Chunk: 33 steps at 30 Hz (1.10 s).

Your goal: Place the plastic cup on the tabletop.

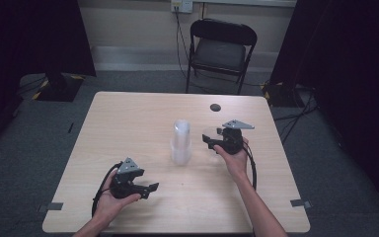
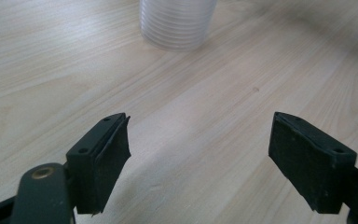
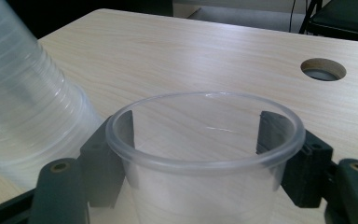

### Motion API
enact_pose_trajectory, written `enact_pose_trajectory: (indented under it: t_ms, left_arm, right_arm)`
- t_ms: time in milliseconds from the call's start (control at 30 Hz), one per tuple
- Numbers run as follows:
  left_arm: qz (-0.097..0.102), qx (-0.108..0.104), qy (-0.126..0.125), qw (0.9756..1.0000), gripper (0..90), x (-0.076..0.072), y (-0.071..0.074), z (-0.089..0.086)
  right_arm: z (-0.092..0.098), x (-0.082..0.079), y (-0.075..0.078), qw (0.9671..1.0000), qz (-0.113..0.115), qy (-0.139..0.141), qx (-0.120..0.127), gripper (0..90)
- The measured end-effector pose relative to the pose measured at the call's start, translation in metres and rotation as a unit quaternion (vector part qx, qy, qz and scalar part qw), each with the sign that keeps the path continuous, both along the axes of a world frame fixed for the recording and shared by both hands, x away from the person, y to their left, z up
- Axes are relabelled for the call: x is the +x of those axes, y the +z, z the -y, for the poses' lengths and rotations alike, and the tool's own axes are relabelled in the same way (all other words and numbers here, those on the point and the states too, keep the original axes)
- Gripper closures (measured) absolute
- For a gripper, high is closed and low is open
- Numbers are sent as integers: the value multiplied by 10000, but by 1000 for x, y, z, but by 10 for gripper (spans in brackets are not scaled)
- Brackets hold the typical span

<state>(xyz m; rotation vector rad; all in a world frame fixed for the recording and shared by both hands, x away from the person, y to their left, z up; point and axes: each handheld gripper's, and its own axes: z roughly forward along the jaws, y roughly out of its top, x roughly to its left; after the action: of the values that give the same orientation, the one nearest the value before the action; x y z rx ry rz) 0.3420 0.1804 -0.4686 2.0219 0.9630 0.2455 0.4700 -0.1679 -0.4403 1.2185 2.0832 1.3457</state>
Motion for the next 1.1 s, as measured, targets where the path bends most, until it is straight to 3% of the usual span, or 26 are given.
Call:
enact_pose_trajectory:
  t_ms: [667,1100]
  left_arm:
    - [-12,39,-36,10000,206,0,0,1]
    - [-35,53,-34,10000,206,0,-1,1]
  right_arm:
    - [-7,18,-13,9997,-155,-191,-64,266]
    - [-3,12,-16,9996,-127,-170,-173,289]
